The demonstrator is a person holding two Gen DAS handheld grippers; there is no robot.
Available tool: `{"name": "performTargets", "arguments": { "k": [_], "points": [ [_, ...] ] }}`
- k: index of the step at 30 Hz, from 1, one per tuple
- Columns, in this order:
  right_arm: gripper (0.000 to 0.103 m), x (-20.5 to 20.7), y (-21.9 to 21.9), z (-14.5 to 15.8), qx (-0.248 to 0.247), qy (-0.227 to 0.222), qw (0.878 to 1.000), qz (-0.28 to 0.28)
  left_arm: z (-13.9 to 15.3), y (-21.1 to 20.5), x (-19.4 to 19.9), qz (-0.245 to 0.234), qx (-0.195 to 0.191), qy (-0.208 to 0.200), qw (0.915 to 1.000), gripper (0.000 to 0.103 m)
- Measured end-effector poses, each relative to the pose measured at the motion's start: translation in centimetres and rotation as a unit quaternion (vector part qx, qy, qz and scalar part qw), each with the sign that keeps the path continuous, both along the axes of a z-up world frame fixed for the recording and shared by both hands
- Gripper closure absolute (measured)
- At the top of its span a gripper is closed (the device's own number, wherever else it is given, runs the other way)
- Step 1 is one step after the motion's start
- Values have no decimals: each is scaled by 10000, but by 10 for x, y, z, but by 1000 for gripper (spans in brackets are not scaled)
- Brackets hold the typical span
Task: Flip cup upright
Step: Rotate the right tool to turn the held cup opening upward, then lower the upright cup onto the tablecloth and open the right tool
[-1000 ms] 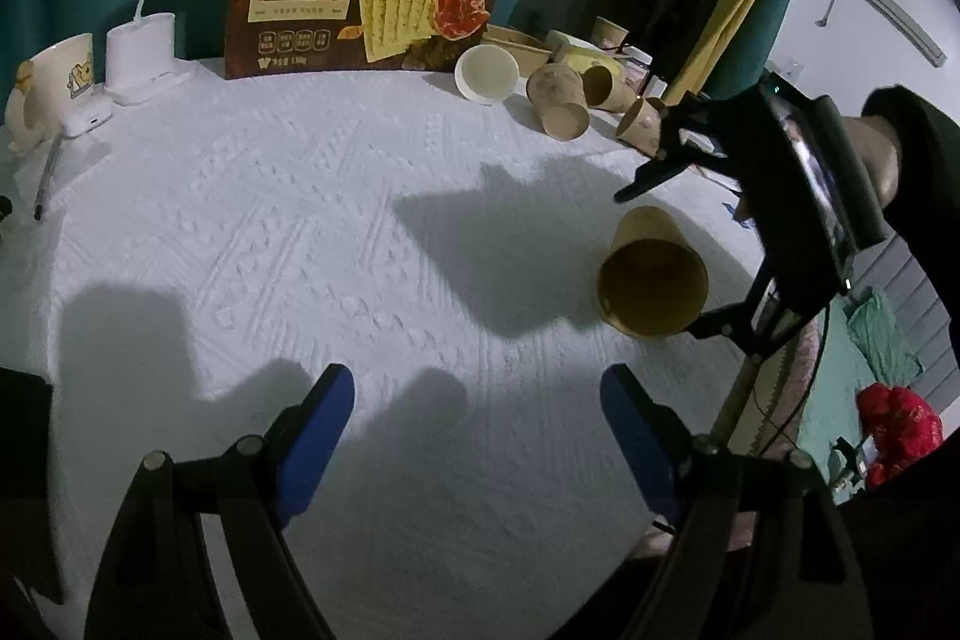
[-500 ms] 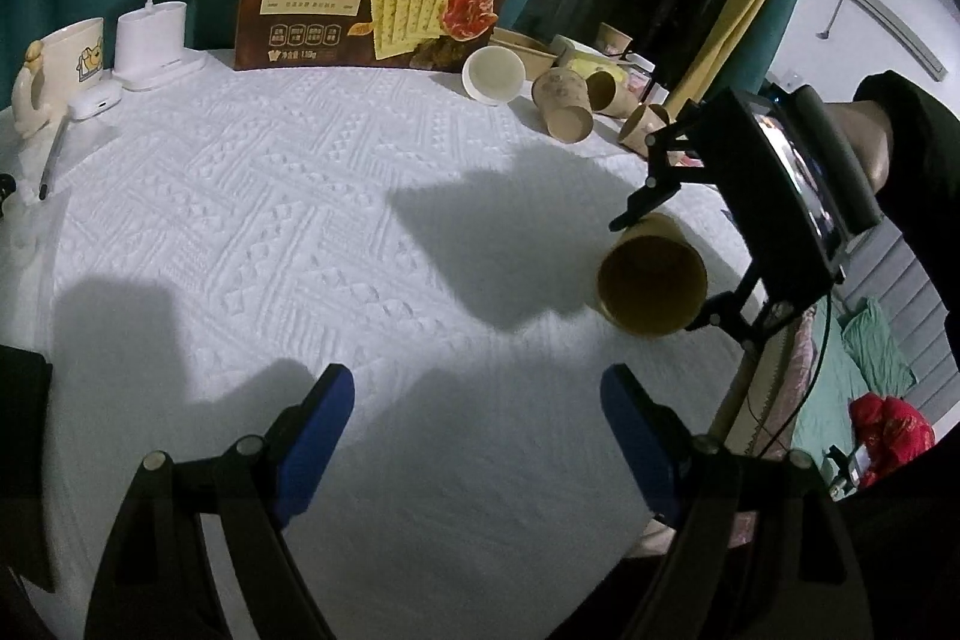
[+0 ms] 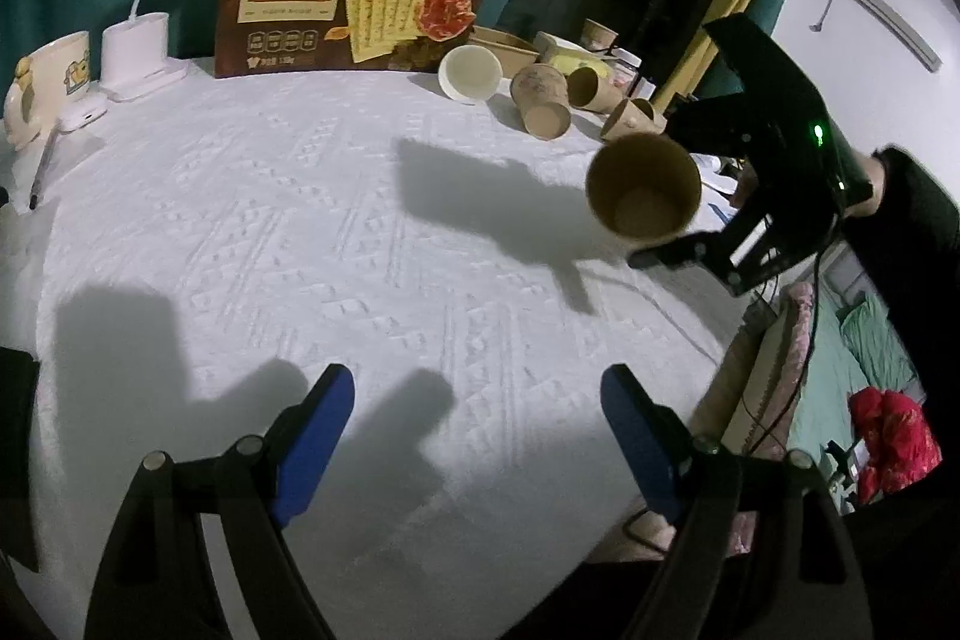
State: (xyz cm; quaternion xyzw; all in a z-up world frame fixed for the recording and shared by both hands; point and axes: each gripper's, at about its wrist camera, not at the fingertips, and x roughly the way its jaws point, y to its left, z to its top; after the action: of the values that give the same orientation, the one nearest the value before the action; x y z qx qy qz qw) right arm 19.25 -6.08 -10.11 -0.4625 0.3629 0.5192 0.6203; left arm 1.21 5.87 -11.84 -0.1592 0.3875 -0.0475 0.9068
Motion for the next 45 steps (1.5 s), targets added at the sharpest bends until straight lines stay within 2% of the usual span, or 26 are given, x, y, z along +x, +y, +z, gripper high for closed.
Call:
{"name": "performTargets", "arguments": {
  "k": [3,5,10,12,21,31,33,45],
  "points": [
    [36,12,-16,2,713,295,9952,-601,2,-7,2,-50,82,9,10000,19],
    [36,12,-27,2,1158,467,9870,-1014,3,-9,3,-69,117,14,9999,19],
    [36,19,-52,-13,2133,878,9532,-1957,6,-15,9,-96,229,20,9997,19],
    [36,20,-62,-18,2519,1014,9347,-2294,7,-18,11,-97,276,24,9996,19],
    [36,25,-92,-30,3504,1185,8705,-3247,6,-23,24,34,398,66,9992,19],
    [36,20,-111,-44,3792,1163,8323,-3872,-1,-26,31,76,377,186,9991,19],
    [36,19,-113,-44,3766,1091,8302,-3963,-2,-26,32,86,364,202,9991,19],
    [36,12,-111,-48,3420,911,8425,-4062,-4,-27,35,66,363,239,9990,19]
  ]
}}
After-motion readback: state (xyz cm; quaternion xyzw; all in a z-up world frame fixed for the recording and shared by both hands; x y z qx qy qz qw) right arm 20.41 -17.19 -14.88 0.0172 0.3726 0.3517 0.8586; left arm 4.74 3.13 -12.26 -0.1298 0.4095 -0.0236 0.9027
